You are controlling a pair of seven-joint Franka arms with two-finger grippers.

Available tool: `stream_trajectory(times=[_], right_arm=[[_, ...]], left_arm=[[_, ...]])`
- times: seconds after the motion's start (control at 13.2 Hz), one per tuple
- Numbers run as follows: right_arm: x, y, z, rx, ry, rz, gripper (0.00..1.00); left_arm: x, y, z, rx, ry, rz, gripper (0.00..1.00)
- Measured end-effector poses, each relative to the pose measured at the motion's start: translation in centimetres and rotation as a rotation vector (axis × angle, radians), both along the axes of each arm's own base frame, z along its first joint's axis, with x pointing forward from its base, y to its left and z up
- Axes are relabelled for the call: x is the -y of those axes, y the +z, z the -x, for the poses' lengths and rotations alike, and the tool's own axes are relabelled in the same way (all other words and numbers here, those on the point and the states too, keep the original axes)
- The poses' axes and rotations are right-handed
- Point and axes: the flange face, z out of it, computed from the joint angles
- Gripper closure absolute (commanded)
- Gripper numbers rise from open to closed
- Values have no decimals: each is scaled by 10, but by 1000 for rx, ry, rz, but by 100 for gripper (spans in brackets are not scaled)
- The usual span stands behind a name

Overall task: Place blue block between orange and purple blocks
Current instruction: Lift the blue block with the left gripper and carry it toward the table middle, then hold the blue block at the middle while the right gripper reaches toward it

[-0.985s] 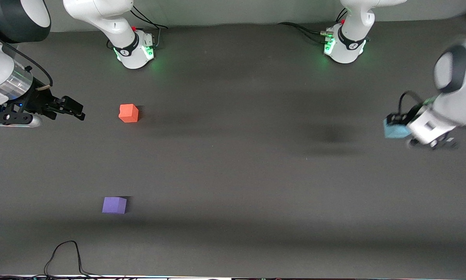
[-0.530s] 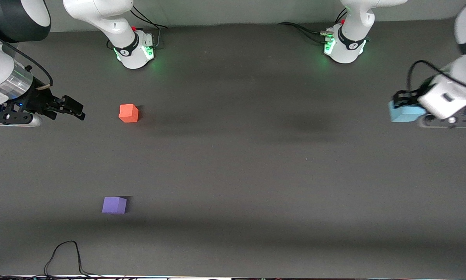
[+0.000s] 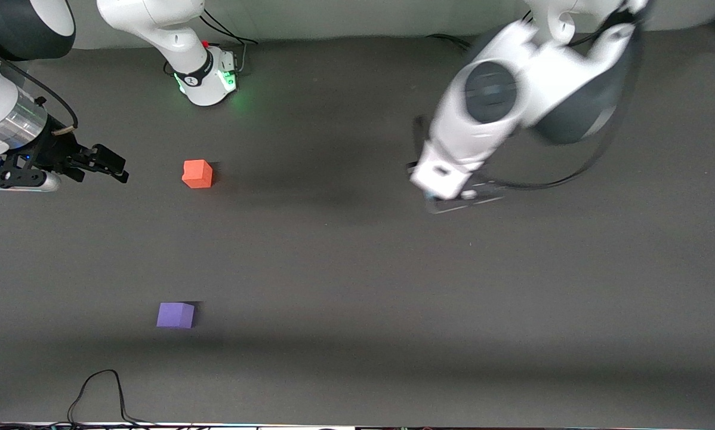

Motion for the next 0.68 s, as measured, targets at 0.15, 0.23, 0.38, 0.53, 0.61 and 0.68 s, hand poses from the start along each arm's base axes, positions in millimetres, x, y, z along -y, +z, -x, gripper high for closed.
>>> stream_trajectory(times=[0.15, 0.23, 0.38, 0.53, 0.61, 0.68], right_arm=[[0, -1, 0, -1, 0, 0, 0], [0, -1, 0, -2, 0, 0, 0], [0, -2, 0, -3, 0, 0, 0], [0, -3, 0, -4, 0, 0, 0], [0, -3, 0, -5, 0, 0, 0], [0, -4, 0, -5, 0, 0, 0]], left_arm=[[88, -61, 20, 58, 58, 5, 87], [120, -97, 33, 79, 76, -2, 87], [154, -168, 52, 84, 82, -23, 87], [168, -231, 59, 89, 77, -24, 87], [173, -260, 61, 103, 76, -17, 87], [177, -283, 65, 118, 72, -9, 84]])
